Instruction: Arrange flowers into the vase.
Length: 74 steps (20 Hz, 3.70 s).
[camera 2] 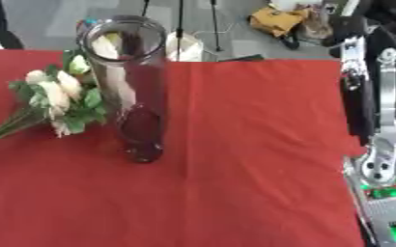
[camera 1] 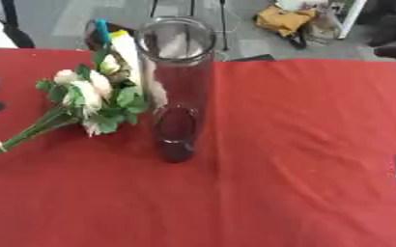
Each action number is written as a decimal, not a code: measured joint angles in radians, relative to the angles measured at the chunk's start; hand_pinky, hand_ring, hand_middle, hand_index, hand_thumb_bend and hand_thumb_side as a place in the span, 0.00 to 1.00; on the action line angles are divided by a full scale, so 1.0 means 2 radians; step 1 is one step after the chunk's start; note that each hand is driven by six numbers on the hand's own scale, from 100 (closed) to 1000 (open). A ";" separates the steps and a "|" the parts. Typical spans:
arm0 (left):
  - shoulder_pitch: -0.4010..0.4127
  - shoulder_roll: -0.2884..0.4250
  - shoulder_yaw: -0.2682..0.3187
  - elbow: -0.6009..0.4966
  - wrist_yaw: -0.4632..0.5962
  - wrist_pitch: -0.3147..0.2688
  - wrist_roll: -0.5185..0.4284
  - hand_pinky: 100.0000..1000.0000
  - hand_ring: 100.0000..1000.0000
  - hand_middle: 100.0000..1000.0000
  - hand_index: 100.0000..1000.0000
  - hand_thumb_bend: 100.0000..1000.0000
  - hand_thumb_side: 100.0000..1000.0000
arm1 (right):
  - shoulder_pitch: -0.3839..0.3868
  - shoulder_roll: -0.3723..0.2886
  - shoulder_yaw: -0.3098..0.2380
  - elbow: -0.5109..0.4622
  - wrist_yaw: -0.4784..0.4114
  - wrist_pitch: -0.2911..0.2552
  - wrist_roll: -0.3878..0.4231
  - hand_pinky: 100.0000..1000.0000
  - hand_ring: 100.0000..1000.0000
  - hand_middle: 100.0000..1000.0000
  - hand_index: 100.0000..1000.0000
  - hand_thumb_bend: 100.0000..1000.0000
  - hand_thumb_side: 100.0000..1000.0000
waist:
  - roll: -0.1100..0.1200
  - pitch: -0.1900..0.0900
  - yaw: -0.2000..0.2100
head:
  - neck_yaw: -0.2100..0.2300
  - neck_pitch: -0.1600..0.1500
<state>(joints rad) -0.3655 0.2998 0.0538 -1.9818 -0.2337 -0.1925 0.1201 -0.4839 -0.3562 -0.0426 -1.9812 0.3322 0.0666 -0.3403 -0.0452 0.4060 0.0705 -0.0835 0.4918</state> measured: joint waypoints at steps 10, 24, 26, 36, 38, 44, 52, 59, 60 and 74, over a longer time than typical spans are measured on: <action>-0.033 0.096 0.001 0.000 -0.073 0.088 0.032 0.63 0.78 0.78 0.86 0.00 1.00 | 0.005 0.000 0.000 0.000 0.000 0.001 0.001 0.64 0.76 0.49 0.71 0.00 1.00 | 0.004 -0.016 0.005 | 0.020 0.013; -0.086 0.203 -0.045 0.010 -0.196 0.220 -0.101 0.70 0.82 0.82 0.96 0.00 1.00 | 0.011 0.000 0.003 0.000 0.000 0.004 0.008 0.64 0.76 0.49 0.71 0.00 1.00 | 0.005 -0.040 0.002 | 0.033 0.032; -0.097 0.207 -0.052 0.021 -0.205 0.224 -0.130 0.71 0.84 0.83 0.98 0.00 1.00 | 0.012 0.001 0.003 0.000 0.000 0.004 0.009 0.64 0.76 0.49 0.71 0.00 1.00 | 0.004 -0.042 0.001 | 0.030 0.036; -0.141 0.213 -0.095 0.101 -0.259 0.212 -0.256 0.75 0.86 0.87 1.00 0.00 1.00 | 0.013 0.004 0.006 0.000 0.000 0.007 0.012 0.64 0.76 0.49 0.71 0.00 1.00 | 0.003 -0.044 -0.004 | 0.023 0.040; -0.150 0.213 -0.102 0.118 -0.265 0.211 -0.280 0.74 0.86 0.87 1.00 0.04 1.00 | 0.013 0.004 0.006 0.000 0.000 0.007 0.013 0.64 0.76 0.49 0.71 0.00 1.00 | 0.003 -0.044 -0.005 | 0.023 0.039; -0.166 0.212 -0.116 0.165 -0.282 0.207 -0.333 0.75 0.92 0.91 1.00 0.35 1.00 | 0.013 0.004 0.007 0.000 -0.001 0.008 0.014 0.64 0.76 0.49 0.71 0.00 1.00 | 0.003 -0.044 -0.007 | 0.024 0.035; -0.179 0.203 -0.131 0.222 -0.314 0.205 -0.365 0.73 0.89 0.87 1.00 0.45 0.99 | 0.013 0.004 0.010 0.000 -0.003 0.009 0.015 0.64 0.76 0.48 0.71 0.00 1.00 | 0.003 -0.042 -0.011 | 0.026 0.028; -0.189 0.194 -0.136 0.279 -0.332 0.197 -0.360 0.69 0.86 0.86 1.00 0.50 0.90 | 0.013 0.004 0.013 0.000 -0.005 0.008 0.018 0.64 0.76 0.48 0.70 0.00 1.00 | 0.005 -0.037 -0.014 | 0.028 0.021; -0.190 0.192 -0.136 0.287 -0.334 0.194 -0.356 0.68 0.86 0.85 1.00 0.50 0.89 | 0.013 0.004 0.013 0.000 -0.005 0.008 0.018 0.64 0.76 0.48 0.70 0.00 1.00 | 0.005 -0.036 -0.014 | 0.029 0.021; -0.196 0.179 -0.136 0.348 -0.342 0.177 -0.305 0.55 0.77 0.80 0.98 0.39 0.81 | 0.012 0.004 0.014 0.000 -0.009 0.009 0.020 0.64 0.77 0.47 0.69 0.00 1.00 | 0.005 -0.026 -0.020 | 0.036 0.015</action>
<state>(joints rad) -0.7571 0.6580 -0.2176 -1.2850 -0.9167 0.1624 -0.4906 -0.4594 -0.3480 -0.0147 -1.9812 0.3147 0.0856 -0.3012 -0.0360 0.3536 0.0299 -0.0111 0.5218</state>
